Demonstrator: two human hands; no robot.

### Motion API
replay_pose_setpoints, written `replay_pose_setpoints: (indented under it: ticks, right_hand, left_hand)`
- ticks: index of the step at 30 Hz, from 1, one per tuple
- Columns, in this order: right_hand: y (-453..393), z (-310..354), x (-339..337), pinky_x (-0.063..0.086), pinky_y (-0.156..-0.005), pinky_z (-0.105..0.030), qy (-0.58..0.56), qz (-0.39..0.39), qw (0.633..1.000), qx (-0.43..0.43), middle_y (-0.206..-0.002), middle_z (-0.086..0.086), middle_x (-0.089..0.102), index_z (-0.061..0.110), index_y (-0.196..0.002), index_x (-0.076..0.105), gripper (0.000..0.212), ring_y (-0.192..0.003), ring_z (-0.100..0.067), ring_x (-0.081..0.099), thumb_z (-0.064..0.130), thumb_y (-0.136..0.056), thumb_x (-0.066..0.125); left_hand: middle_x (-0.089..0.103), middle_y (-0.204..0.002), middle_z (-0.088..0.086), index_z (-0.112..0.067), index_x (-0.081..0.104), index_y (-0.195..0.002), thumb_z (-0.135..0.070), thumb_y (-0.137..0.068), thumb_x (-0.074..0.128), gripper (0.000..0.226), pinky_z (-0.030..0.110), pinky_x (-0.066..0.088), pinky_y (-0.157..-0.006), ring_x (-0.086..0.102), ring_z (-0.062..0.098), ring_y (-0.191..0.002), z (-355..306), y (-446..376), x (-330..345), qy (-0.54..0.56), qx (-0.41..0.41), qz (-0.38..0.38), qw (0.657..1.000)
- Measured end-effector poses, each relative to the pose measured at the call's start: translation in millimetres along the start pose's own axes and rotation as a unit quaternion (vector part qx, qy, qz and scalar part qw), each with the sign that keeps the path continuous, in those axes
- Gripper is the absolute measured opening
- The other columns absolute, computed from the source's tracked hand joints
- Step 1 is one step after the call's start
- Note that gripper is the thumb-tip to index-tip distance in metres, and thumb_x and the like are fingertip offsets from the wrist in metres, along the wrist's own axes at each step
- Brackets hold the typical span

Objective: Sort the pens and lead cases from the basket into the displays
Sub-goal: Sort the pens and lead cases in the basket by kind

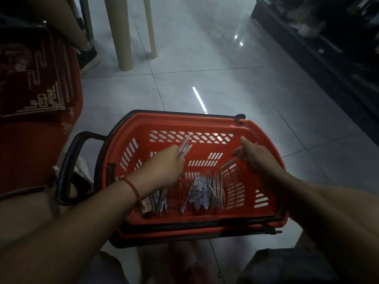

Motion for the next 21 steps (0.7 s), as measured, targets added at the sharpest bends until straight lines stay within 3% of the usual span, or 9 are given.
replay_pose_setpoints:
  ticks: [2, 4, 7, 10, 12, 14, 17, 19, 21]
  right_hand:
    - [-12.5, -19.5, -5.8, 0.048, -0.058, -0.021, -0.008, 0.003, 1.0, 0.022, -0.087, -0.007, 0.07, 0.016, -0.095, 0.07, 0.034, -0.07, -0.011, 0.064, 0.036, -0.105, 0.044]
    - [-25.1, -37.9, -6.9, 0.051, -0.053, -0.02, -0.078, 0.033, 0.994, 0.069, -0.089, -0.011, 0.069, 0.013, -0.103, 0.069, 0.015, -0.064, -0.011, 0.063, 0.02, -0.099, 0.056]
    - [-39.5, -65.3, 6.4, 0.06, -0.083, -0.034, -0.123, 0.1, 0.969, 0.19, -0.108, -0.014, 0.072, 0.009, -0.115, 0.067, 0.02, -0.096, -0.025, 0.072, 0.01, -0.096, 0.06]
    - [-48.9, -82.4, 32.8, 0.058, -0.085, -0.035, -0.071, 0.17, 0.948, 0.258, -0.112, -0.015, 0.072, 0.003, -0.113, 0.067, 0.02, -0.101, -0.026, 0.071, 0.011, -0.098, 0.057]
    - [-61.4, -90.8, 49.4, 0.057, -0.078, -0.032, -0.019, 0.169, 0.952, 0.253, -0.101, -0.015, 0.072, 0.001, -0.103, 0.066, 0.013, -0.091, -0.025, 0.07, 0.009, -0.097, 0.058]
    - [-77.7, -101.1, 65.9, 0.053, -0.062, -0.025, 0.022, 0.15, 0.963, 0.221, -0.086, -0.011, 0.066, 0.002, -0.091, 0.063, 0.01, -0.073, -0.018, 0.064, 0.01, -0.097, 0.059]
    - [-106.6, -124.1, 89.4, 0.037, -0.04, -0.014, 0.193, 0.132, 0.962, 0.138, -0.073, -0.002, 0.059, 0.007, -0.089, 0.063, 0.013, -0.055, -0.008, 0.053, 0.018, -0.094, 0.065]
    - [-116.6, -140.2, 101.7, 0.035, -0.04, -0.016, 0.29, 0.139, 0.94, 0.116, -0.074, 0.0, 0.06, 0.005, -0.102, 0.066, 0.016, -0.058, -0.009, 0.056, 0.018, -0.094, 0.066]
    - [-125.5, -152.1, 113.9, 0.043, -0.053, -0.019, 0.32, 0.163, 0.927, 0.107, -0.089, -0.007, 0.065, 0.002, -0.117, 0.063, 0.026, -0.077, -0.02, 0.064, 0.017, -0.096, 0.061]
  left_hand:
    - [0.052, -0.074, -0.005, -0.017, 0.047, -0.103, -0.027, -0.104, 0.04, 0.012, 0.026, 0.031, -0.045, 0.05, 0.011, -0.058, 10.1, -6.4, 5.4, -0.089, 0.018, -0.012, 0.996]
    - [0.052, -0.073, -0.004, -0.018, 0.047, -0.103, -0.027, -0.103, 0.039, 0.012, 0.026, 0.029, -0.046, 0.05, 0.011, -0.059, 21.8, -10.0, 14.9, -0.151, 0.043, -0.016, 0.987]
    - [0.051, -0.077, -0.009, -0.021, 0.047, -0.111, -0.026, -0.103, 0.039, 0.012, 0.024, 0.03, -0.048, 0.05, 0.007, -0.063, 41.8, -8.6, 29.0, -0.208, 0.066, 0.006, 0.976]
    - [0.06, -0.095, -0.007, -0.024, 0.048, -0.121, -0.023, -0.101, 0.04, 0.022, 0.026, 0.041, -0.06, 0.056, 0.011, -0.075, 57.6, -4.5, 39.0, -0.247, 0.071, 0.033, 0.966]
    - [0.064, -0.103, -0.004, -0.025, 0.05, -0.121, -0.021, -0.098, 0.041, 0.025, 0.03, 0.047, -0.068, 0.06, 0.015, -0.083, 59.6, -5.0, 44.3, -0.267, 0.083, 0.026, 0.96]
    - [0.065, -0.101, -0.003, -0.026, 0.05, -0.118, -0.02, -0.097, 0.042, 0.023, 0.032, 0.05, -0.072, 0.062, 0.016, -0.083, 58.6, -7.9, 49.6, -0.267, 0.093, 0.025, 0.959]
    - [0.064, -0.1, -0.004, -0.025, 0.051, -0.117, -0.018, -0.096, 0.044, 0.023, 0.035, 0.054, -0.072, 0.062, 0.016, -0.082, 58.5, -13.5, 55.2, -0.257, 0.097, 0.035, 0.961]
    - [0.064, -0.1, -0.003, -0.025, 0.051, -0.117, -0.017, -0.096, 0.044, 0.023, 0.036, 0.055, -0.071, 0.062, 0.018, -0.084, 59.7, -16.0, 57.2, -0.261, 0.088, 0.045, 0.96]
    - [0.065, -0.1, -0.003, -0.026, 0.049, -0.117, -0.019, -0.097, 0.044, 0.022, 0.036, 0.054, -0.07, 0.063, 0.019, -0.084, 59.9, -17.7, 60.1, -0.263, 0.084, 0.054, 0.96]
Point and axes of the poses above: each hand's wrist, its own y-axis away from the middle knuckle, its own x-axis out of the palm, z = x × y, the point moved 5 cm from there along -y, towards the middle knuckle
